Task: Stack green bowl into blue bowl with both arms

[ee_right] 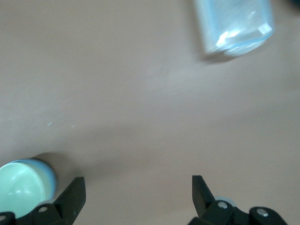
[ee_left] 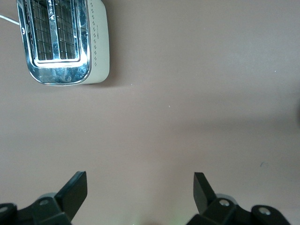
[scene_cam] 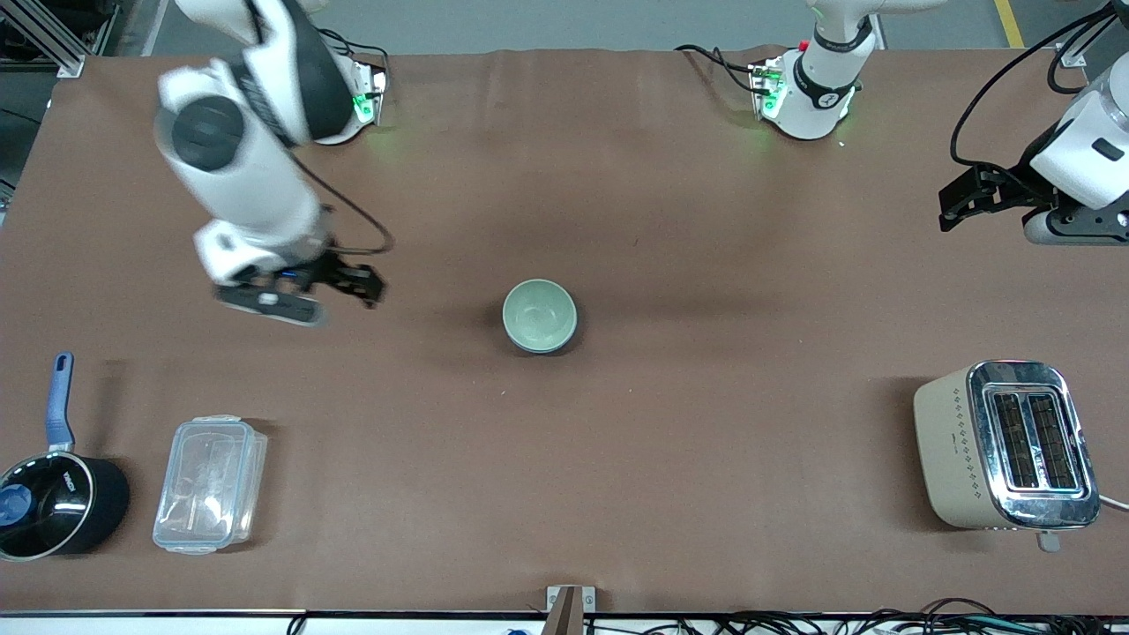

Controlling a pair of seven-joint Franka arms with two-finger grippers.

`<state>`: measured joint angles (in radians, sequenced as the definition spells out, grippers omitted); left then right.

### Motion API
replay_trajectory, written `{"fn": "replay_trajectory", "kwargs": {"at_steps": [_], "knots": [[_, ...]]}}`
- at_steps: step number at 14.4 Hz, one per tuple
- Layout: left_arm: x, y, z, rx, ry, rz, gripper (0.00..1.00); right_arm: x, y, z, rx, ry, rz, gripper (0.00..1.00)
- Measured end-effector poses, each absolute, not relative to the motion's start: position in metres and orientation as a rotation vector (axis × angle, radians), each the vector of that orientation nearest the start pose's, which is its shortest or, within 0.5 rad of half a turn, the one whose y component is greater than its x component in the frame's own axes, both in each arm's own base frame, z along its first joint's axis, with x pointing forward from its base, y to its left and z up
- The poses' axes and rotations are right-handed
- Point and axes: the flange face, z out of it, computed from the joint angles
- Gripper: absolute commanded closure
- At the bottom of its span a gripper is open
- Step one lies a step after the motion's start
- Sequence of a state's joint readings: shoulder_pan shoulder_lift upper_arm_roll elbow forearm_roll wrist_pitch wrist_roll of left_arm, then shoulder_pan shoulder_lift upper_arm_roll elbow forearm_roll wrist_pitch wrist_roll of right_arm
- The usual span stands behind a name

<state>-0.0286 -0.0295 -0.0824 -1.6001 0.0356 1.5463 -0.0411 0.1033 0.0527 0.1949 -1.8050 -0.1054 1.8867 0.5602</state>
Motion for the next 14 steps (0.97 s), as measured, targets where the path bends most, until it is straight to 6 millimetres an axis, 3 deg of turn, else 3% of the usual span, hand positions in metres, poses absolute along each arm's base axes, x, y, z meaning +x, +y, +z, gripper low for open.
{"fn": "replay_trajectory", "kwargs": {"at_steps": [3, 5, 7, 9, 14], "knots": [[0.539, -0.059, 0.625, -3.101, 0.112, 0.032, 0.00, 0.562, 0.071, 0.570, -3.219, 0.313, -0.085, 0.00], [0.539, -0.061, 0.625, -3.109, 0.118, 0.033, 0.00, 0.558, 0.034, 0.608, -3.214, 0.248, -0.025, 0.00], [0.539, -0.063, 0.625, -3.122, 0.123, 0.034, 0.00, 0.551, 0.004, 0.634, -3.173, 0.201, 0.021, 0.00], [0.539, -0.063, 0.626, -3.124, 0.127, 0.033, 0.00, 0.550, -0.005, 0.638, -3.157, 0.171, 0.027, 0.00], [0.539, -0.063, 0.627, -3.125, 0.127, 0.029, 0.00, 0.553, 0.002, 0.633, -3.157, 0.138, 0.040, 0.00]]}}
